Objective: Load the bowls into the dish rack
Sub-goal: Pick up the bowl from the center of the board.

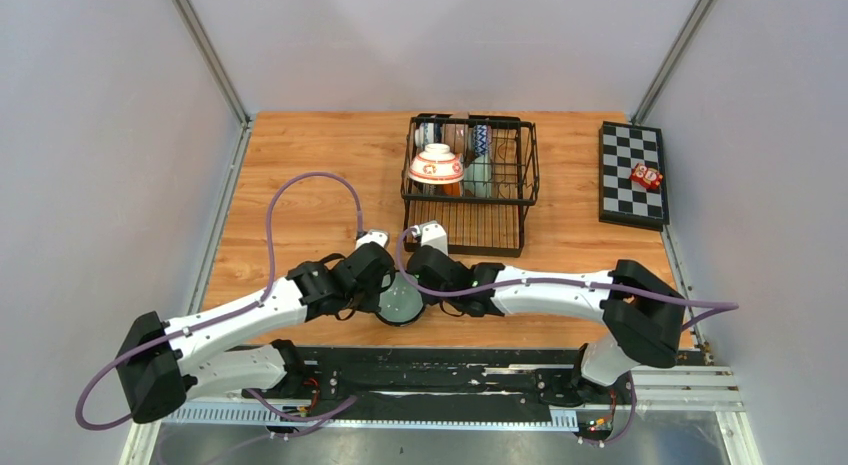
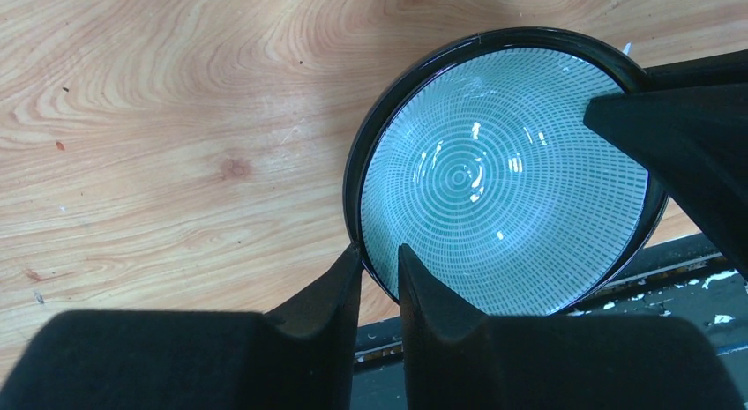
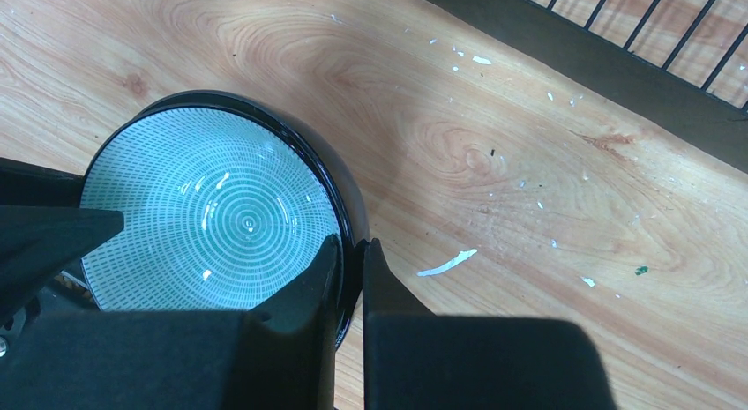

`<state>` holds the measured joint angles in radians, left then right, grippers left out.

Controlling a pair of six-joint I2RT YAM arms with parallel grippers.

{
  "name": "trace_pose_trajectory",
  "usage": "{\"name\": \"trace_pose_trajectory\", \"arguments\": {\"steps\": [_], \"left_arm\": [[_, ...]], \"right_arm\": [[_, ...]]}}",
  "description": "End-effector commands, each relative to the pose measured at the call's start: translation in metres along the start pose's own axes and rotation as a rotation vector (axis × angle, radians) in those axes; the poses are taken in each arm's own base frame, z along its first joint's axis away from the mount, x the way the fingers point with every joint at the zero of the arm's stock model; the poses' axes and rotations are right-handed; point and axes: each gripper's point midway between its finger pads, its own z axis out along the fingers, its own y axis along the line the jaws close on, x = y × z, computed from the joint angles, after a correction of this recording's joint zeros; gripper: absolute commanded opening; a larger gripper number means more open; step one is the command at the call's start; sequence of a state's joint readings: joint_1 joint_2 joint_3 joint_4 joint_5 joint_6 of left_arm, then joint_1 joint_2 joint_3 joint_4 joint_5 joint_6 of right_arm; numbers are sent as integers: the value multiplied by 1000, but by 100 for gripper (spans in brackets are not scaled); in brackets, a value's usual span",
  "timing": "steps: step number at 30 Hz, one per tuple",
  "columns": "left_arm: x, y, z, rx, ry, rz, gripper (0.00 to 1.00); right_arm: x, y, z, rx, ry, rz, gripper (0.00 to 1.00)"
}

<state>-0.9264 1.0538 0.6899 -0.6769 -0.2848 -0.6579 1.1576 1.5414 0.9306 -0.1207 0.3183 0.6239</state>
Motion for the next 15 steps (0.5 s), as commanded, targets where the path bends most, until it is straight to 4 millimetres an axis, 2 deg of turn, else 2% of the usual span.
{"name": "trace_pose_trajectory", "arguments": {"steps": [1,10,15], "left_arm": [[-9,-12,-2,34,-15,5,23],[-8,-19,4,37,0,18,20],[-8,-21,10,33,9,23,17]], "right_arm": [[-6,-3,-4,0,-32,35,3],[-5,-6,-8,6,-38,46,3],[1,-4,-8,-13,-22,54,3]]}}
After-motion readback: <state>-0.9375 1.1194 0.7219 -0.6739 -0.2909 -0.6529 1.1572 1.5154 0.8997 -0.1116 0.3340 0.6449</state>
